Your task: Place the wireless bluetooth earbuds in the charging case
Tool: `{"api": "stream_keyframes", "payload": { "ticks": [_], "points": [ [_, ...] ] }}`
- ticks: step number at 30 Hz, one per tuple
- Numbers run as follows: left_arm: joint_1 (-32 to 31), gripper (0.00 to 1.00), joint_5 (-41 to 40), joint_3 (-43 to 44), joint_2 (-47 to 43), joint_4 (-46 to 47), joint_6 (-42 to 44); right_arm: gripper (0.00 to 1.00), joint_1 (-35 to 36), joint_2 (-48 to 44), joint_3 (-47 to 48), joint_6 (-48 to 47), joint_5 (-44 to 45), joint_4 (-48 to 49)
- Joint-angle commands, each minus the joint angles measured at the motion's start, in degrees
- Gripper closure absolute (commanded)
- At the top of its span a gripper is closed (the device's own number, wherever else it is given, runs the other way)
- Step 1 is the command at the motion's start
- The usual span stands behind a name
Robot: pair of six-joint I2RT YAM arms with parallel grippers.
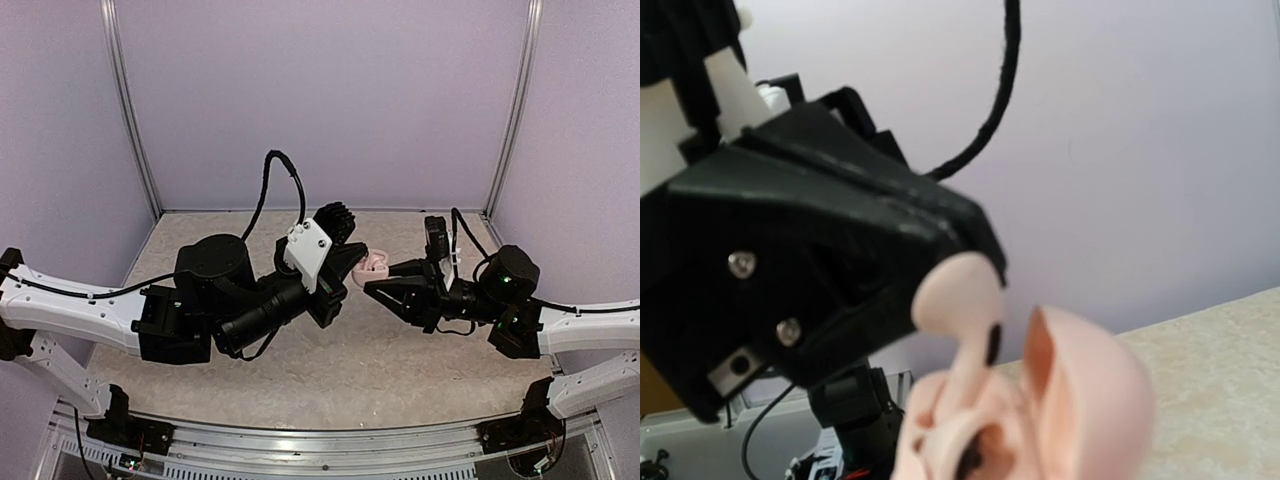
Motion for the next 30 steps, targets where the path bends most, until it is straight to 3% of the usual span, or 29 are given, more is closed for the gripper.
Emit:
{"api": "stream_keyframes", "payload": {
  "ticks": [1,30],
  "points": [
    [-0.6,0.97,-0.3,1.6,1.3,1.5,-1.0,1.0,0.5,0.7,0.6,1.6,1.0,4.1],
    [-1.5,0.97,-3.5,-1.8,-0.8,-0.2,-6.7,1.0,0.5,-2.3,-1.2,-1.0,4.1,6.1]
  ]
}}
